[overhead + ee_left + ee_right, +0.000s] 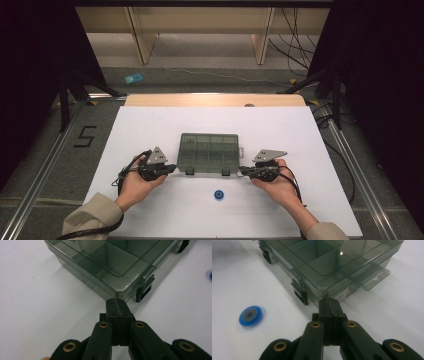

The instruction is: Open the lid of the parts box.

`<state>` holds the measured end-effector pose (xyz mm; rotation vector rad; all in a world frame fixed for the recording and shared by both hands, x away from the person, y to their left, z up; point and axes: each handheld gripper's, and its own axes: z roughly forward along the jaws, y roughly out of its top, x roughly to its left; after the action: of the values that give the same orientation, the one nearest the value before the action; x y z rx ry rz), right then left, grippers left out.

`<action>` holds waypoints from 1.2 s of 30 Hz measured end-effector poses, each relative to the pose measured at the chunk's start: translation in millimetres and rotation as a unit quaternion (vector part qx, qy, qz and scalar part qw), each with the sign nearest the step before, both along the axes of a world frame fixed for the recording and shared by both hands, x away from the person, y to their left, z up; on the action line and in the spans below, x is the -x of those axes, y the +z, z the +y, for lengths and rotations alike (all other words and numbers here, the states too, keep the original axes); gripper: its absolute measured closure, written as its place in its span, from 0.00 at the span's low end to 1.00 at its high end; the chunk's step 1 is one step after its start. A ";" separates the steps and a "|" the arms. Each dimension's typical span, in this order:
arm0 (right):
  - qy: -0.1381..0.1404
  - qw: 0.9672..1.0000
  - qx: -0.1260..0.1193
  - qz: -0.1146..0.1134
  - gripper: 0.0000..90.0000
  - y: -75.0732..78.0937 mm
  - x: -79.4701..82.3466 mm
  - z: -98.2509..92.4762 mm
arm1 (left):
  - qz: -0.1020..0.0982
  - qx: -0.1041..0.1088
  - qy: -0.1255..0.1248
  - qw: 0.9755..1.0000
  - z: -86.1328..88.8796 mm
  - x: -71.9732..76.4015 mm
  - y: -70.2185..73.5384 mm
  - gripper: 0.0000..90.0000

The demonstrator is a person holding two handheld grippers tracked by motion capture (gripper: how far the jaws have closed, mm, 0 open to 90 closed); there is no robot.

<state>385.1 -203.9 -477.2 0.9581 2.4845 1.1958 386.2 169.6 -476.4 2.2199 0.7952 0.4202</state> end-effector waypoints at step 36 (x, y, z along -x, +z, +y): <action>-0.003 1.000 -0.012 -0.014 1.00 3.6 -0.1 -1.2 | -0.037 -0.015 -0.015 0.999 -2.4 4.0 4.1 1.00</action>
<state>385.2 -205.1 -473.5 0.9478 2.4485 1.2325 382.2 167.3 -472.3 2.2279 0.7208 0.4999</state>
